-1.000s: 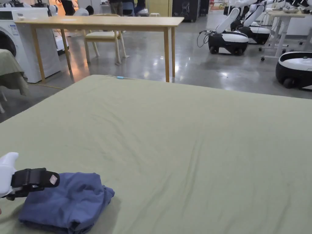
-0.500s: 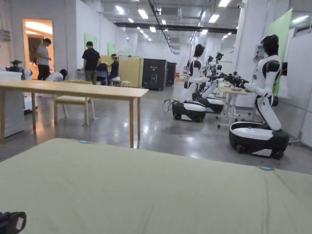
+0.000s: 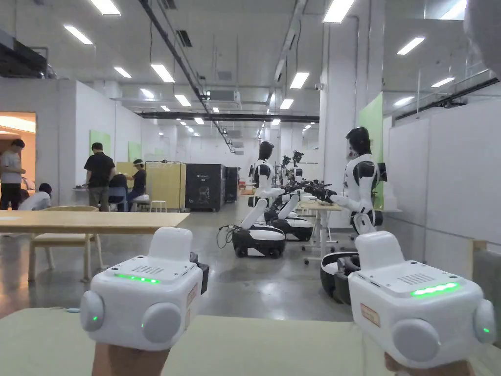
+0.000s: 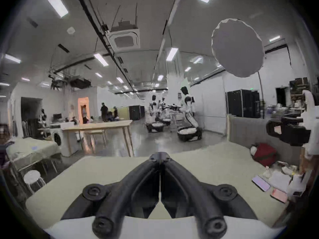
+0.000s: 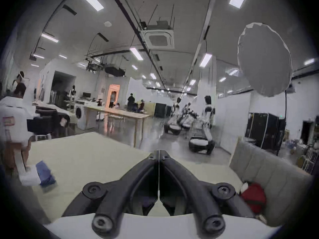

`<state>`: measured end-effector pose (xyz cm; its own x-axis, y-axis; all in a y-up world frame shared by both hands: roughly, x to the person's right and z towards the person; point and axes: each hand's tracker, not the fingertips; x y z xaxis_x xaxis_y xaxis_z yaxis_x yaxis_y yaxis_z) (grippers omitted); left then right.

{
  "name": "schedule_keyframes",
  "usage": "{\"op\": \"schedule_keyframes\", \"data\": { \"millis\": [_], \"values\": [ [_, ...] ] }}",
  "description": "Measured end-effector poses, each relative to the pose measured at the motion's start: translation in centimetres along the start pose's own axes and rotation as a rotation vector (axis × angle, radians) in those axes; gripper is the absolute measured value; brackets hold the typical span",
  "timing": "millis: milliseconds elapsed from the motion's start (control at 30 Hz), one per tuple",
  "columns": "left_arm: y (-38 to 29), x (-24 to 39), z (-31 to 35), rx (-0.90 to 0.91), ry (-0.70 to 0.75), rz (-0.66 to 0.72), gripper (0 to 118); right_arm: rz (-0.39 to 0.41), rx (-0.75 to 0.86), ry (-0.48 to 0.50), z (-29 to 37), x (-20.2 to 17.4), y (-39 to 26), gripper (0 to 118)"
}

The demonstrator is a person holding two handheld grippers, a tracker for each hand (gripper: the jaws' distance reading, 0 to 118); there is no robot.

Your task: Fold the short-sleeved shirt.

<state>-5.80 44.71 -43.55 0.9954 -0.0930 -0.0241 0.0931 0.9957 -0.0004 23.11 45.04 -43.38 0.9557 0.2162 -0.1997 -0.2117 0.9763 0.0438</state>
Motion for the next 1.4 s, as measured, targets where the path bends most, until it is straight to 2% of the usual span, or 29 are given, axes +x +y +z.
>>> {"op": "schedule_keyframes", "data": {
  "millis": [100, 133, 167, 200, 267, 400, 500, 633, 700, 733, 767, 800, 833, 867, 900, 933, 967, 1233, 1400],
  "values": [
    [0.6, 0.7, -4.0, 0.012, -0.027, 0.099, 0, 0.091, -0.019, -0.053, -3.6, -0.3, -0.2, 1],
    [0.3, 0.6, -4.9, 0.004, 0.0, 0.073, 0, 0.128, -0.04, -0.058, -4.2, -0.2, -0.4, 2],
    [0.3, 1.1, -5.5, -0.032, 0.106, 0.047, 0, 0.132, -0.054, -0.059, -4.7, 0.2, -0.8, 2],
    [-0.1, 1.0, -5.8, -0.063, 0.148, 0.015, 0, 0.101, -0.051, -0.074, -4.9, 0.7, -1.3, 2],
    [-0.8, 0.5, -5.7, -0.064, 0.075, 0.019, 0, -0.009, -0.081, -0.103, -5.2, 1.8, -2.3, 2],
    [-1.2, 1.2, -5.1, -0.055, 0.076, 0.046, 0, -0.067, -0.071, -0.107, -5.7, 2.8, -2.9, 2],
    [-1.4, 1.4, -5.6, -0.066, 0.078, 0.062, 0, -0.157, -0.074, -0.104, -5.5, 3.1, -2.4, 2],
    [-1.3, 1.6, -5.6, -0.053, 0.079, 0.016, 0, -0.111, -0.052, -0.109, -5.0, 2.7, -1.6, 3],
    [-1.1, 1.4, -5.5, -0.047, 0.069, 0.034, 0, -0.114, -0.052, -0.113, -5.1, 2.8, -1.4, 6],
    [-1.0, 1.3, -5.5, -0.052, 0.067, 0.05, 6, -0.127, -0.058, -0.12, -5.2, 3.0, -1.4, 14],
    [-1.0, 1.2, -5.4, -0.057, 0.066, 0.064, 17, -0.139, -0.064, -0.134, -5.3, 3.0, -1.3, 26],
    [-1.1, 1.2, -5.4, -0.059, 0.072, 0.074, 39, -0.147, -0.071, -0.143, -5.4, 3.2, -1.3, 44],
    [-1.0, 1.1, -5.4, -0.065, 0.08, 0.073, 89, -0.155, -0.073, -0.145, -5.4, 3.4, -1.3, 78],
    [-1.1, 0.9, -5.3, -0.06, 0.084, 0.071, 118, -0.164, -0.072, -0.139, -5.4, 3.6, -1.4, 101],
    [-1.1, 0.7, -5.3, -0.061, 0.09, 0.073, 118, -0.175, -0.069, -0.133, -5.3, 3.7, -1.4, 116],
    [-1.1, 0.5, -5.4, -0.068, 0.09, 0.079, 118, -0.184, -0.067, -0.126, -5.3, 3.8, -1.5, 118],
    [-0.7, 0.2, -4.9, -0.006, 0.105, 0.114, 118, -0.193, -0.064, -0.124, -5.2, 3.9, -1.6, 118],
    [-0.7, 0.0, -4.8, -0.044, 0.122, 0.077, 118, -0.172, -0.064, -0.173, -4.5, 3.3, -0.4, 118],
    [-0.7, 0.2, -5.0, -0.066, 0.11, 0.084, 118, -0.086, -0.03, -0.283, -3.5, 2.3, -0.1, 118]
  ]
}}
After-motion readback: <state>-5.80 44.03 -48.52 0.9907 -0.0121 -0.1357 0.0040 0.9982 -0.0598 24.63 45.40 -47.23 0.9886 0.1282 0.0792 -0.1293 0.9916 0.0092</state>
